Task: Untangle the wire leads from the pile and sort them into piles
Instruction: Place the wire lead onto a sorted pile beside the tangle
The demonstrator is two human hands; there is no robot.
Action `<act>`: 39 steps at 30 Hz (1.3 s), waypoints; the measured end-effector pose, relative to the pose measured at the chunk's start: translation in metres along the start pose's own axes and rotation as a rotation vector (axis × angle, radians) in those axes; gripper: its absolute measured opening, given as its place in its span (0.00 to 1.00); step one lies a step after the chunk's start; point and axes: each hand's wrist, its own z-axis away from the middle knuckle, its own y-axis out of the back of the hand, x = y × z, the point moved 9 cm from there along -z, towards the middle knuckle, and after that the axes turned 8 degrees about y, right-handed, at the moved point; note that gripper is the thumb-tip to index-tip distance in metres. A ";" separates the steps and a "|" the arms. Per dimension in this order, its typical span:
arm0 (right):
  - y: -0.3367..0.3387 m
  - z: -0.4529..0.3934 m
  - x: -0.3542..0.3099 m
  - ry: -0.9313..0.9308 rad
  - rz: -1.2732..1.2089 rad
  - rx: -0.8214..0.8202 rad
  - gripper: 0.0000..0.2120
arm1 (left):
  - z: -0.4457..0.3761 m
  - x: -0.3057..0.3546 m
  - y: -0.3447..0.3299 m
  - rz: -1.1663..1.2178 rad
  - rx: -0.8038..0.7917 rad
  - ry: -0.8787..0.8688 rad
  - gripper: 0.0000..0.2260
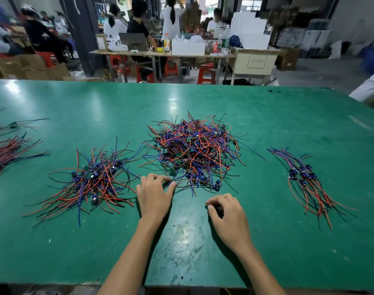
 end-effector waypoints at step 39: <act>0.019 -0.018 0.033 -0.117 -0.600 0.294 0.07 | 0.076 0.074 0.018 0.163 0.174 -0.606 0.15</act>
